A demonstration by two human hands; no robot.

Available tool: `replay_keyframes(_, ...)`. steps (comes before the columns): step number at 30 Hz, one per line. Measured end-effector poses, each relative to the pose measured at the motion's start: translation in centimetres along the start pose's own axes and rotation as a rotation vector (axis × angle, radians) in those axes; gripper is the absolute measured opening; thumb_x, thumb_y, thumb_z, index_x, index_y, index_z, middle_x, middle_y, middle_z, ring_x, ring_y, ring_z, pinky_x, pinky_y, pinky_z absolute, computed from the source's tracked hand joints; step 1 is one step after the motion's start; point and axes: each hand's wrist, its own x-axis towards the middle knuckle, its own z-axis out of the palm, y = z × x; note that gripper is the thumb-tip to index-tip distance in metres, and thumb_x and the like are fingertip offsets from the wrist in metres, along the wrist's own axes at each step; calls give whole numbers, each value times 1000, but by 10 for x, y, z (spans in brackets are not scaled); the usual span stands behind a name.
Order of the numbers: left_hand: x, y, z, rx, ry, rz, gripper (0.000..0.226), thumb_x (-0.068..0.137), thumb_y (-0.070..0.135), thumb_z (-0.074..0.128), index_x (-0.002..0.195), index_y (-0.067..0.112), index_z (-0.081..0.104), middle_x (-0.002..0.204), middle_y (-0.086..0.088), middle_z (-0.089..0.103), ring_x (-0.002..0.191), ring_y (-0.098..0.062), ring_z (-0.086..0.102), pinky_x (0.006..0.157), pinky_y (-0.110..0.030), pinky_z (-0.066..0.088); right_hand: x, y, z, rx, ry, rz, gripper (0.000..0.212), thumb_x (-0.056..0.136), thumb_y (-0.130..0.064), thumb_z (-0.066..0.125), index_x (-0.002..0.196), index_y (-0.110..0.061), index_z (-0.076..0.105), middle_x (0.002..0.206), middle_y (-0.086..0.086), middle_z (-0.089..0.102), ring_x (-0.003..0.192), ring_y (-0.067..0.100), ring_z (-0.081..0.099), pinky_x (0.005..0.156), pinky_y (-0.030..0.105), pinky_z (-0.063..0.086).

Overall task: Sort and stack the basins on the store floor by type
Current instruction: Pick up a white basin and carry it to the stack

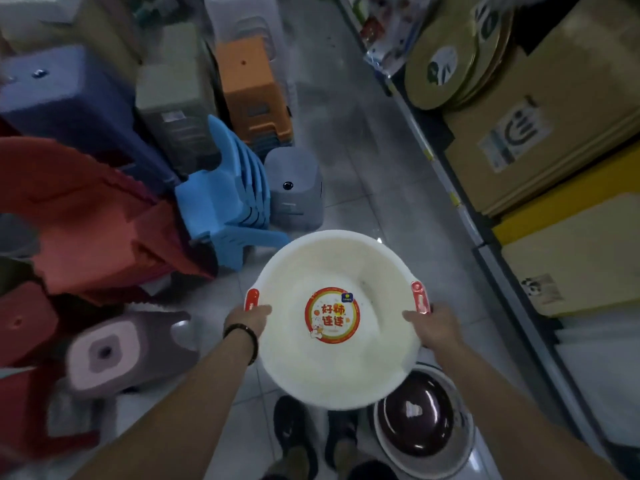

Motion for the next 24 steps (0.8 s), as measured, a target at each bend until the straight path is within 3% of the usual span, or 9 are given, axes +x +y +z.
replay_keyframes(2, 5, -1, 22, 42, 73, 0, 27, 76, 19, 80, 101, 17, 72, 98, -10, 75, 89, -33, 72, 91, -48, 60, 31, 9, 22, -25, 31, 11, 26, 83, -23, 82, 104, -11, 70, 92, 8, 73, 84, 30, 71, 81, 43, 60)
replay_keyframes(3, 17, -6, 33, 55, 102, 0, 26, 78, 17, 78, 104, 18, 72, 99, -10, 75, 90, -34, 71, 92, -49, 60, 47, 14, 32, -35, 35, 14, 25, 84, -22, 81, 104, -13, 68, 92, 6, 72, 84, 29, 70, 81, 43, 59)
replay_keyframes(8, 104, -30, 93, 156, 119, -28, 39, 87, 19, 73, 125, 17, 66, 107, -11, 70, 96, -35, 68, 92, -47, 58, 141, 56, 86, -48, 52, 75, 19, 91, -14, 75, 103, -10, 61, 93, 11, 68, 82, 30, 64, 80, 42, 55)
replay_keyframes(12, 203, -58, 144, 249, 114, -31, 44, 88, 19, 72, 131, 16, 62, 115, -12, 68, 104, -38, 65, 99, -49, 55, 230, 103, 140, -82, 94, 145, 20, 93, -20, 70, 107, -9, 61, 88, 11, 68, 78, 31, 65, 69, 37, 47)
replay_keyframes(17, 299, -93, 193, 402, 68, -23, 50, 94, 16, 66, 142, 14, 52, 117, -11, 64, 102, -34, 61, 96, -44, 53, 315, 145, 192, -216, 50, 193, 25, 97, -20, 67, 115, -7, 56, 89, 10, 62, 86, 35, 65, 73, 38, 49)
replay_keyframes(24, 382, -131, 217, 589, 42, 10, 56, 97, 18, 67, 147, 10, 44, 133, -19, 61, 120, -40, 60, 104, -50, 50, 385, 179, 246, -370, 13, 218, 28, 95, -26, 70, 114, -9, 59, 91, 9, 64, 91, 34, 68, 81, 43, 55)
